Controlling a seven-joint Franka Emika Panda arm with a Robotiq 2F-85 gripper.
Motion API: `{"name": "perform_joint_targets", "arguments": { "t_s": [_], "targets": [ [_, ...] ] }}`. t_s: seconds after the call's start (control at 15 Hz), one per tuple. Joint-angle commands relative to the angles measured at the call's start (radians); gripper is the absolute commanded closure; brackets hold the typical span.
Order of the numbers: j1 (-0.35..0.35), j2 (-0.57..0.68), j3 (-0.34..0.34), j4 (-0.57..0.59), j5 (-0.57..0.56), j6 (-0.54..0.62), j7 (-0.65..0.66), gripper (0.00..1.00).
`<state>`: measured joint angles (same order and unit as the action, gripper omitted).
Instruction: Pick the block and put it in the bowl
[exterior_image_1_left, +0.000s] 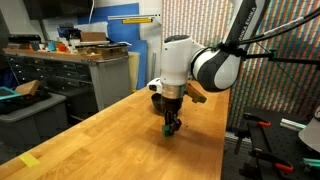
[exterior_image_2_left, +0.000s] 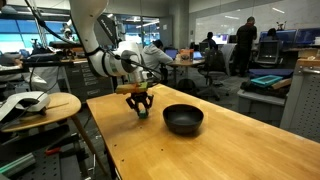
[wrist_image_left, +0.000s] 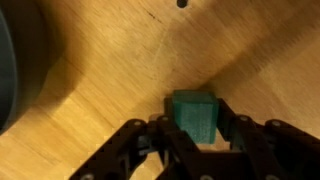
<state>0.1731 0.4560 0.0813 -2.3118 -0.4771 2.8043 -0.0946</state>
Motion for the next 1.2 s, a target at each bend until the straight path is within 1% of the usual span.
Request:
{"name": "perform_joint_targets", "arguments": {
  "t_s": [0.0,0.33,0.67,1.13],
  "targets": [
    [0.002,-0.002,-0.010,0.004,0.026,0.008,-0.047,0.80],
    [-0.002,-0.026,-0.018,-0.004,0.037,-0.015,-0.040,0.79],
    [-0.022,-0.070,-0.026,0.002,0.080,-0.050,-0.035,0.80],
    [-0.041,-0.195,-0.046,-0.005,0.095,-0.099,-0.019,0.80]
  ]
}}
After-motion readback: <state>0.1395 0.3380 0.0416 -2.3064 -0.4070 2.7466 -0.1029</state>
